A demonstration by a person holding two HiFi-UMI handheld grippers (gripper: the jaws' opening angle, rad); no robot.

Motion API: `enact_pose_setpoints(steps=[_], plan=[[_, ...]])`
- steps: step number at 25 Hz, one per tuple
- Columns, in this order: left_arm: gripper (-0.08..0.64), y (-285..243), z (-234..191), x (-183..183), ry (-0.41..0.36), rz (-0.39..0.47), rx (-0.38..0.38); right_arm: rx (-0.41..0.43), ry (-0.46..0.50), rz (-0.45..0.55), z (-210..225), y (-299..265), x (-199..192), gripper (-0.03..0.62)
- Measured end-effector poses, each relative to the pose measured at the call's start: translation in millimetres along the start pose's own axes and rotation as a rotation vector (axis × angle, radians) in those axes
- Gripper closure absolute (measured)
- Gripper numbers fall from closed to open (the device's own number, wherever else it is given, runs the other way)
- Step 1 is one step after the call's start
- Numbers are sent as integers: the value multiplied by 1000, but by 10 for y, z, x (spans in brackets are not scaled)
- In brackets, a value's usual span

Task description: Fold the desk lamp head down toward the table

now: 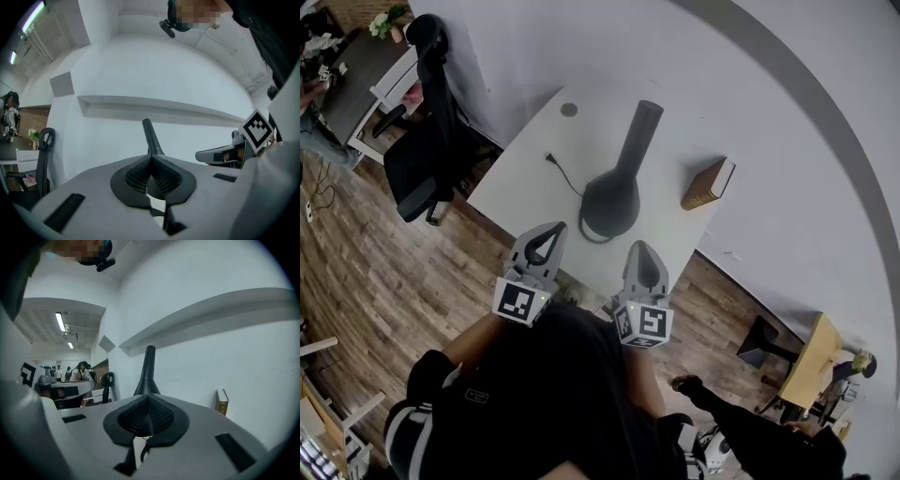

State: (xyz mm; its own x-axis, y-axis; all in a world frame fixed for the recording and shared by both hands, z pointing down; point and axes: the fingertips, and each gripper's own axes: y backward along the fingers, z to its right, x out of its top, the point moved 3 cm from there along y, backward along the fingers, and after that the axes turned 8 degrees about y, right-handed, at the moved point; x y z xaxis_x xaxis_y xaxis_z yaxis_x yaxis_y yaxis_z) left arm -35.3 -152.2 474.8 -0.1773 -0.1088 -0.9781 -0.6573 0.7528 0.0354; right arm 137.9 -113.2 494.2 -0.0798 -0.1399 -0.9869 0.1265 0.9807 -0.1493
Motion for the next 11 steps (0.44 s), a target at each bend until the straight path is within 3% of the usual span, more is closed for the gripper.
enact_pose_setpoints(steps=[11], plan=[[535, 12, 24, -42, -13, -11, -12, -7, 4, -23, -11, 22, -62, 581]])
